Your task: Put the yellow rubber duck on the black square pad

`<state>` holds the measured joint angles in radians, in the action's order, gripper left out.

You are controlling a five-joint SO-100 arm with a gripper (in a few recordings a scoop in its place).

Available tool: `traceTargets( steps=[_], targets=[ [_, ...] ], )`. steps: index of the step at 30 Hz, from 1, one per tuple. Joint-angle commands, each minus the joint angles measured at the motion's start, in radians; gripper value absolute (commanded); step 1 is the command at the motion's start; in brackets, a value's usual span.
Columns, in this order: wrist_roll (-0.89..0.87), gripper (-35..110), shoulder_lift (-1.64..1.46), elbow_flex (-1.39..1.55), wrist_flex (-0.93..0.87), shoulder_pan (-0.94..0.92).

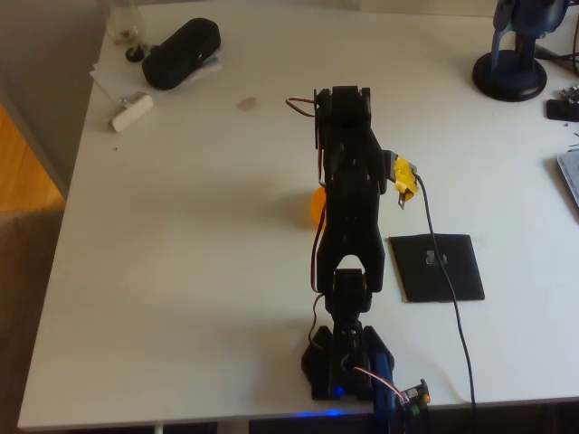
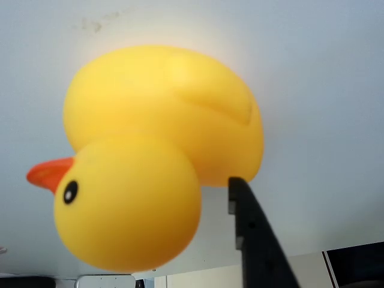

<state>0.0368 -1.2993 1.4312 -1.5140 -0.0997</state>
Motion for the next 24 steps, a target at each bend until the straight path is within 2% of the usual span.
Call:
traceTargets(
  steps=[1,4,13,24],
  targets=[
    [0.002,49,-0.014,0.012,-0.005,-0.017],
    [0.003,47,-0.014,0.012,-0.005,-0.017],
    [0.0,29,-0.014,0.012,-0.005,-0.021],
    [-0.003,28,-0.014,0.012,-0.005,-0.017]
  ],
)
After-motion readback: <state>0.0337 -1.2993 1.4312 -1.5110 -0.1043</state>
